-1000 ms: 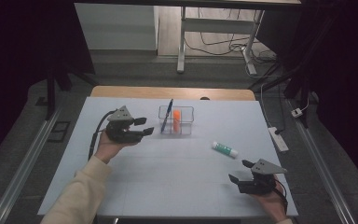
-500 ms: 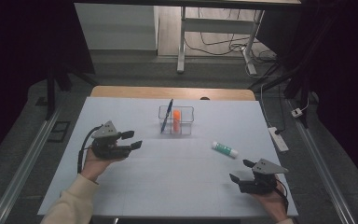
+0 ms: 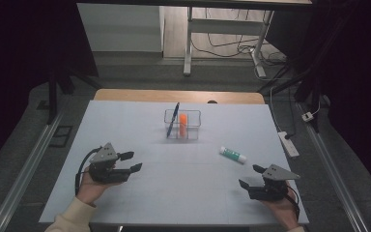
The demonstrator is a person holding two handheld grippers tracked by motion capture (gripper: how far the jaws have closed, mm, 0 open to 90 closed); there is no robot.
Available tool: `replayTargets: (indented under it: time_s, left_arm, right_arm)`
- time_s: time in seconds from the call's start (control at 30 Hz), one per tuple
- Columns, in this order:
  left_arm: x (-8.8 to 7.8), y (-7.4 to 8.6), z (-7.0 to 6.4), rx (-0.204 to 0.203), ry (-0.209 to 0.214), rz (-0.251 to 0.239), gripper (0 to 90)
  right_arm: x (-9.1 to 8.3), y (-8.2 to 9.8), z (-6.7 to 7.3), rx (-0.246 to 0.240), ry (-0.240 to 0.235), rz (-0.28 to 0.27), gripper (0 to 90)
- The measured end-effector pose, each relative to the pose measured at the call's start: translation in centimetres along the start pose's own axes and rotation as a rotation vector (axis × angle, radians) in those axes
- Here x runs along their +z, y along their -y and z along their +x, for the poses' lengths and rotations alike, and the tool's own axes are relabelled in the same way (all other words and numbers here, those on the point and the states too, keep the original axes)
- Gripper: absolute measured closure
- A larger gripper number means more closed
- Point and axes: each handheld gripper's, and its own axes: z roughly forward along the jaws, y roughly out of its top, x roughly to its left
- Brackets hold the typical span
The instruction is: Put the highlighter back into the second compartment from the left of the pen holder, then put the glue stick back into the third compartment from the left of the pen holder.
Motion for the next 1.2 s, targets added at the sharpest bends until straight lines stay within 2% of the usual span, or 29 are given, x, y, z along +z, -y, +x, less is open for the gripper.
replayTargets:
  time_s: [0.5, 0.7, 1.2]
  left_arm:
    - [-1.4, 3.7, -1.0, -0.03, -0.024, 0.036, 41.4]
    - [-1.4, 3.9, -0.9, -0.043, -0.034, 0.039, 40.4]
    - [-1.2, 3.9, -1.0, -0.035, -0.035, 0.056, 39.1]
  right_arm:
    - [-0.1, 0.0, 0.0, -0.002, 0.006, -0.007, 20.0]
    - [-0.2, -0.2, 0.0, -0.004, 0.01, -0.011, 20.0]
    - [0.0, -0.3, 0.1, -0.007, 0.01, -0.008, 20.0]
